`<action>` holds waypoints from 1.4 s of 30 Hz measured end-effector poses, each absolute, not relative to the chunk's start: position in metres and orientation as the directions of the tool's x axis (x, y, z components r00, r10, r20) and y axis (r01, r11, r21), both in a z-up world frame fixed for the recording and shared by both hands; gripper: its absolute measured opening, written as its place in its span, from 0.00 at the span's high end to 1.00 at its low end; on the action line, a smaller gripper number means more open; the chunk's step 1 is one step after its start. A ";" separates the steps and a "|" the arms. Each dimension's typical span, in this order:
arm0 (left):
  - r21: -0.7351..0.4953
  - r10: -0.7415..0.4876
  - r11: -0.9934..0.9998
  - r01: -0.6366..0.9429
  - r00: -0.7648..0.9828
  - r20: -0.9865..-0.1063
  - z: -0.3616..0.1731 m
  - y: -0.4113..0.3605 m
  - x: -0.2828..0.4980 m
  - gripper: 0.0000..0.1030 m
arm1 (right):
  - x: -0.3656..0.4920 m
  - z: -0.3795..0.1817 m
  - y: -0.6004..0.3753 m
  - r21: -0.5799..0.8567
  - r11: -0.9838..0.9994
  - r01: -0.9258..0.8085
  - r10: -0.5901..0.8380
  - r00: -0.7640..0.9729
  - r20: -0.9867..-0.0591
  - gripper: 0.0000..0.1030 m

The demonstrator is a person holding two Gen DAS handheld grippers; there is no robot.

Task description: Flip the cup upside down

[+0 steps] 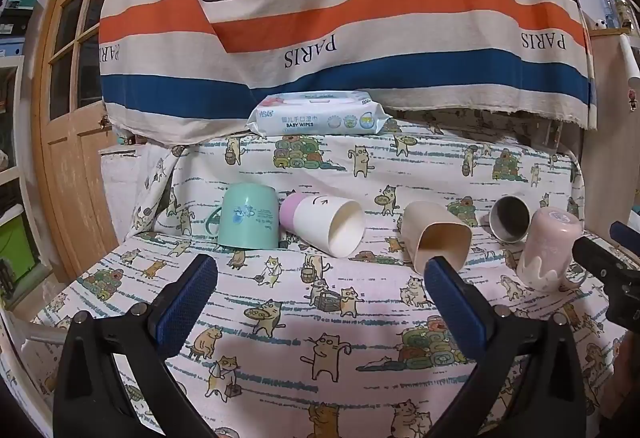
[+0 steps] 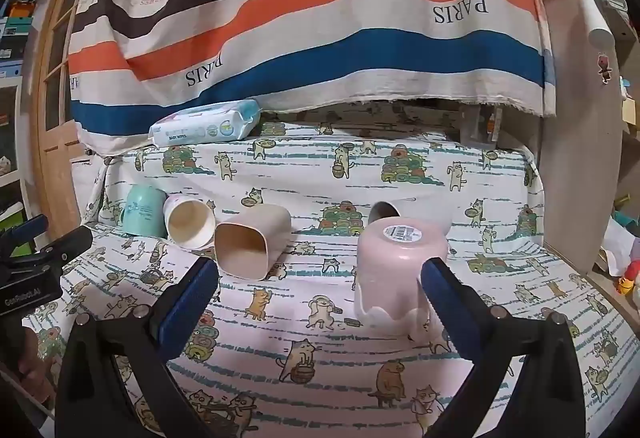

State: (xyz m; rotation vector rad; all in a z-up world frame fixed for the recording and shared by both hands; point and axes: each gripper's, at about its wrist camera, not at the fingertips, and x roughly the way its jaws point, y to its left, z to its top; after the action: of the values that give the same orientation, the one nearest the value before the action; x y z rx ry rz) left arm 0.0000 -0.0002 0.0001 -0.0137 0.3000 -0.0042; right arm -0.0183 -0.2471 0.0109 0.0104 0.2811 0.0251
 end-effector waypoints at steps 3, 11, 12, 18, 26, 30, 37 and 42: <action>-0.011 -0.010 1.000 0.007 0.957 -0.290 0.001 -0.001 -0.001 0.00 | -0.018 0.011 -0.247 0.004 1.000 -0.020 0.021 0.960 -0.281 0.01; -0.007 -0.008 1.000 0.007 0.957 -0.288 -0.003 -0.004 -0.001 0.00 | -0.018 0.010 -0.247 0.003 1.000 -0.019 0.019 0.959 -0.281 0.01; -0.009 -0.009 1.000 0.006 0.957 -0.290 -0.002 -0.003 0.000 0.00 | -0.018 0.010 -0.247 0.003 1.000 -0.019 0.019 0.959 -0.281 0.01; -0.010 -0.009 1.000 0.006 0.957 -0.291 -0.001 -0.002 0.000 0.00 | -0.018 0.010 -0.247 0.003 1.000 -0.019 0.019 0.960 -0.281 0.01; -0.010 -0.014 1.000 0.012 0.956 -0.292 -0.001 -0.002 -0.001 0.00 | -0.018 0.010 -0.247 0.002 1.000 -0.018 0.018 0.960 -0.281 0.01; -0.009 -0.014 1.000 0.012 0.956 -0.293 -0.001 -0.003 -0.001 0.00 | -0.018 0.010 -0.247 0.002 1.000 -0.018 0.018 0.960 -0.281 0.01; -0.010 -0.014 1.000 0.012 0.956 -0.292 -0.001 -0.003 -0.002 0.00 | -0.018 0.010 -0.247 0.002 1.000 -0.020 0.019 0.960 -0.281 0.01; -0.010 -0.014 1.000 0.012 0.956 -0.292 -0.001 -0.003 -0.001 0.00 | -0.018 0.010 -0.247 0.001 1.000 -0.020 0.019 0.959 -0.281 0.01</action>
State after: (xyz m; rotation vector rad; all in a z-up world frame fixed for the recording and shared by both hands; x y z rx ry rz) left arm -0.0013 -0.0027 -0.0012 -0.0080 0.2968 -0.0134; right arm -0.0181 -0.2468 0.0100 -0.0015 0.2849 0.0197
